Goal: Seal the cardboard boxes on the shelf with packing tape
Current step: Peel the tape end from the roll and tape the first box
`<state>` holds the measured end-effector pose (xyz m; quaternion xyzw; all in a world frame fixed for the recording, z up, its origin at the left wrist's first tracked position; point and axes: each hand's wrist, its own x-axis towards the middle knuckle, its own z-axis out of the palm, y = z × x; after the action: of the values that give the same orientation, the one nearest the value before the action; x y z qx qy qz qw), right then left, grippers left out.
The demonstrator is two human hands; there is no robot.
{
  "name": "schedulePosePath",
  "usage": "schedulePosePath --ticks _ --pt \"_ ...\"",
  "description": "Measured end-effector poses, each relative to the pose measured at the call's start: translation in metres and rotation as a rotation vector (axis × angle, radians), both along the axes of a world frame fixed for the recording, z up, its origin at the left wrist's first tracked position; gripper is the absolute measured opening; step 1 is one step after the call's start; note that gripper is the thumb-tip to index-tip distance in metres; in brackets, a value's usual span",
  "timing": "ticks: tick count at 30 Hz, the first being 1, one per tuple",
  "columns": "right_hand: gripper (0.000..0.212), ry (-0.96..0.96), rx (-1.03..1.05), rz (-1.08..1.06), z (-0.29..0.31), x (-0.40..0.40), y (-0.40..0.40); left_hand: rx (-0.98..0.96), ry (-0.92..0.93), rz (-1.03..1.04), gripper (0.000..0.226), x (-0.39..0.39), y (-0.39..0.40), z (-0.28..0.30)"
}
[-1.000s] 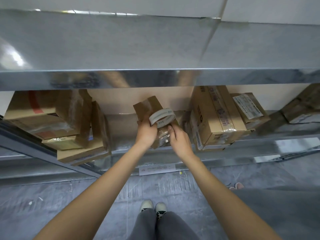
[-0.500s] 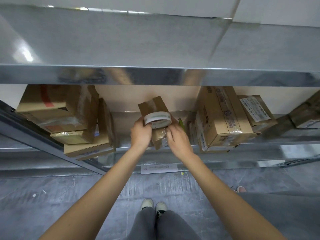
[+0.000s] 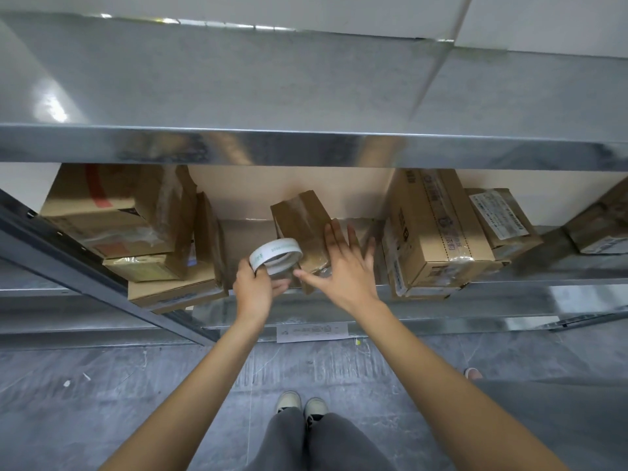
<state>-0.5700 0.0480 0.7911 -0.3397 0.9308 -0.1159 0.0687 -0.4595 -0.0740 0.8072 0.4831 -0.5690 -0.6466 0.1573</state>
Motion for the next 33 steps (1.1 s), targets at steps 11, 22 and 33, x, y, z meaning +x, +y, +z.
schedulePosePath --ticks 11,22,33 --pt "0.102 0.012 0.023 -0.089 -0.001 0.007 -0.005 0.533 0.188 0.106 0.025 -0.02 0.007 -0.009" --pt "0.077 -0.073 0.022 -0.063 0.002 0.002 0.003 0.619 0.124 0.175 0.03 -0.013 0.001 -0.03" --pt "0.063 -0.485 -0.528 -0.309 -0.022 0.032 0.004 -0.14 -0.077 -0.2 0.02 -0.019 -0.002 -0.023"
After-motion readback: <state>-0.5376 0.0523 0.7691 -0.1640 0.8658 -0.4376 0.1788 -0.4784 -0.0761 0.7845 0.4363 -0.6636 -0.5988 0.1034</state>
